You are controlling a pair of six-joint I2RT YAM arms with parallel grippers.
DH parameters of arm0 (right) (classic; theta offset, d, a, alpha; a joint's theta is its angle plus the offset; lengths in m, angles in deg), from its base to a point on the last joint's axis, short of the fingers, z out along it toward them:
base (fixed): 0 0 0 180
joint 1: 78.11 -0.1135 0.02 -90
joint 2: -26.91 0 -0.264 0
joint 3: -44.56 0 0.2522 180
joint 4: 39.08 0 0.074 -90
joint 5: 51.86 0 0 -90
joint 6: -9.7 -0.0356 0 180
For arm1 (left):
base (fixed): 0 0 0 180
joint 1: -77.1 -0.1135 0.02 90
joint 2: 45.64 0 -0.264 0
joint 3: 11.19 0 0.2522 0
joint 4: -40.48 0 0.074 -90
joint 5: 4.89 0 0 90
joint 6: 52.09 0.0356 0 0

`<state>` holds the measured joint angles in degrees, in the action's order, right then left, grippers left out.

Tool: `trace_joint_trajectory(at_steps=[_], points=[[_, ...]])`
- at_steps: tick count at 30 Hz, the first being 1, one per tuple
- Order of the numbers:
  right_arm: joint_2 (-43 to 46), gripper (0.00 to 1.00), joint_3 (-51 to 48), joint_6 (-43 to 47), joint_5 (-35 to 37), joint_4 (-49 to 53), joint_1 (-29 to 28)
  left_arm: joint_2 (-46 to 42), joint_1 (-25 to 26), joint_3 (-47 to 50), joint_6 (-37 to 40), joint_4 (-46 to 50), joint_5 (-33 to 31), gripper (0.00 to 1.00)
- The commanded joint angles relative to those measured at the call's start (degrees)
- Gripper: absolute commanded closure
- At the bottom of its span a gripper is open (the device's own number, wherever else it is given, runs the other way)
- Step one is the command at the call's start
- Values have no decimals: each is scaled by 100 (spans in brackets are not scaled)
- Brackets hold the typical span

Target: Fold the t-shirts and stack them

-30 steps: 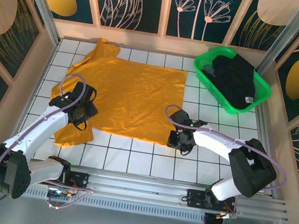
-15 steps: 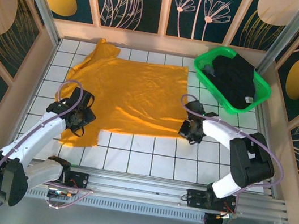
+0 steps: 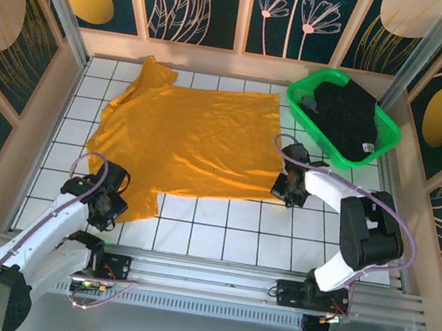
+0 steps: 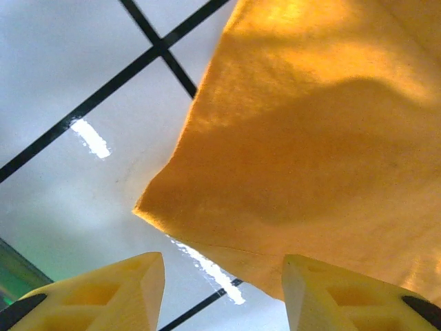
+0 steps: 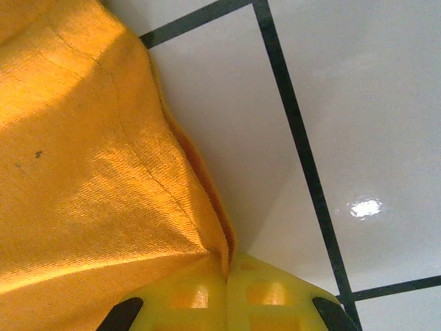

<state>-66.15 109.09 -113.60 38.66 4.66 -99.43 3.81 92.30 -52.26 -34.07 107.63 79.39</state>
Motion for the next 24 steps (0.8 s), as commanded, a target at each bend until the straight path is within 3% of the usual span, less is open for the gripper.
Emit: trace_joint_trajectory(at_steps=[1,10,11,13,14,18,24], points=[[-184,100,126,115,-90,15,46,120,-42,113,-710,186,-190,52],[-214,100,162,157,-222,-24,46,689,-38,662,-1409,-1581,-536,58],[-214,100,162,166,-242,-27,44,741,-40,704,-1407,-1794,-527,64],[-214,100,195,183,-262,-3,36,803,-35,699,-1414,-2032,-475,94],[-196,100,203,183,-262,19,33,791,-38,633,-1423,-1945,-482,100],[-64,100,218,138,-308,164,32,224,-35,207,-1846,-1016,-565,100],[343,100,81,-64,-481,781,-49,-1029,-35,-200,-3125,491,-461,100]])
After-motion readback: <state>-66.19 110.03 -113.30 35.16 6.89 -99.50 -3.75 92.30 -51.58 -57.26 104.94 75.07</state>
